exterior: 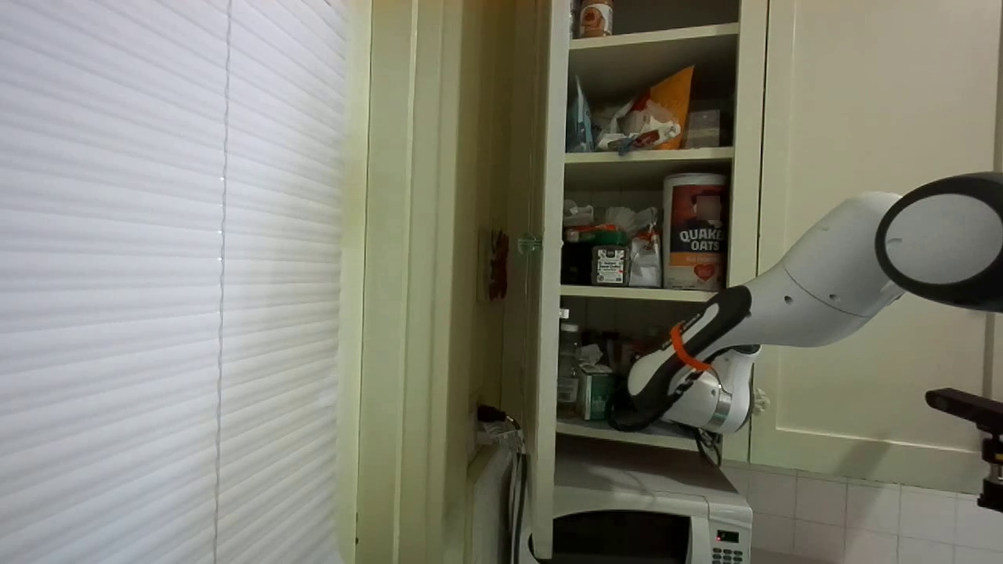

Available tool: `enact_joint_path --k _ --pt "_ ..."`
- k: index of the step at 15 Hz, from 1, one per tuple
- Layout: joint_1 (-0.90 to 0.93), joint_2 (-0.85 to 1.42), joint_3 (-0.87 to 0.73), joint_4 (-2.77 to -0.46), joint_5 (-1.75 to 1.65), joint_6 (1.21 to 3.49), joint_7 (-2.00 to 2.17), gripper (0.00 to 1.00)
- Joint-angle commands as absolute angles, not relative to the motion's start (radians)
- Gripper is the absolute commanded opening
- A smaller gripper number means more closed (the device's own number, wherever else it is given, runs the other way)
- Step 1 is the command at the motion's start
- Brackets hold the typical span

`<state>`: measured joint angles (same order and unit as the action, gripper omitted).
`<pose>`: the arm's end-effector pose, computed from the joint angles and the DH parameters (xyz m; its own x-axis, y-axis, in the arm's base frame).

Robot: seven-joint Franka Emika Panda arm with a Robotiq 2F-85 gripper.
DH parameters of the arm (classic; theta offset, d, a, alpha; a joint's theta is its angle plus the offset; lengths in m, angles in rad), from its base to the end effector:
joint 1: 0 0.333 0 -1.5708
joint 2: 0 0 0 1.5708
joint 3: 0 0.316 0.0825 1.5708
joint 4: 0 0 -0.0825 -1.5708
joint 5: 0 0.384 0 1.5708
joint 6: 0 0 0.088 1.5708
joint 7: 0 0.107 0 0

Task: Put the bottle in the top cabinet

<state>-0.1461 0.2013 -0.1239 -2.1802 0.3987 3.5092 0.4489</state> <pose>0.5629 -0.2002 0.4338 0.0200 -0.7417 0.6705 -0.5827 -0.5536 -0.5950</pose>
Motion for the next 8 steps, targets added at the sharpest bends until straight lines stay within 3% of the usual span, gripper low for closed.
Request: enact_joint_path --k 1,8 --pt "-0.120 0.075 -0.148 -2.300 0.446 3.434 0.408 0.00" --pt "-0.082 -0.009 -0.182 -2.398 0.589 3.414 0.217 0.00"
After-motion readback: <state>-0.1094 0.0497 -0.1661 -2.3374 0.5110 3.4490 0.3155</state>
